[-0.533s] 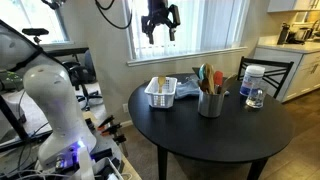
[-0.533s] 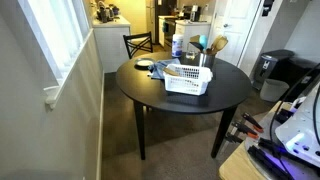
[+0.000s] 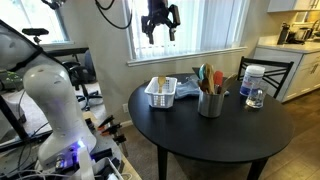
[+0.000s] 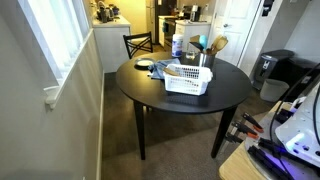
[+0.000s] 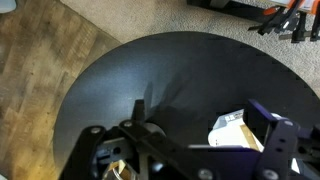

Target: Remove the wooden spatula from the cutlery holder and put it in the white basket

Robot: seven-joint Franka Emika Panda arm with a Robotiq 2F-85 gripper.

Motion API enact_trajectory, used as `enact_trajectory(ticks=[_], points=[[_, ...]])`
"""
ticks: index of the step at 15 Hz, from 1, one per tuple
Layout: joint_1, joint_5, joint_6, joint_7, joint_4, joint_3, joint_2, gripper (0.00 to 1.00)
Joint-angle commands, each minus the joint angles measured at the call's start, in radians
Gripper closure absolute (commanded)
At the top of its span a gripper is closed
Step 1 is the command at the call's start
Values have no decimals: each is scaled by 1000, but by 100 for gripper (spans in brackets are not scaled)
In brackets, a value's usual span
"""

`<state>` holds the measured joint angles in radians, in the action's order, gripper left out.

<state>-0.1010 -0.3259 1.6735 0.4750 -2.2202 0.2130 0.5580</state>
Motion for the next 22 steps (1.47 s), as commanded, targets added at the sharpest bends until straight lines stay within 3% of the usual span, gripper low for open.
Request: enact_trajectory(ticks=[1, 11, 16, 19, 22], points=[[8, -3, -5, -3, 4, 6, 0, 0], [7, -4, 5, 0, 0, 10, -1, 0], [19, 32, 244, -60, 17, 21, -132, 0], [35, 86, 401, -100, 30, 4, -222, 0], [40, 109, 486, -127, 47, -27, -289, 0]])
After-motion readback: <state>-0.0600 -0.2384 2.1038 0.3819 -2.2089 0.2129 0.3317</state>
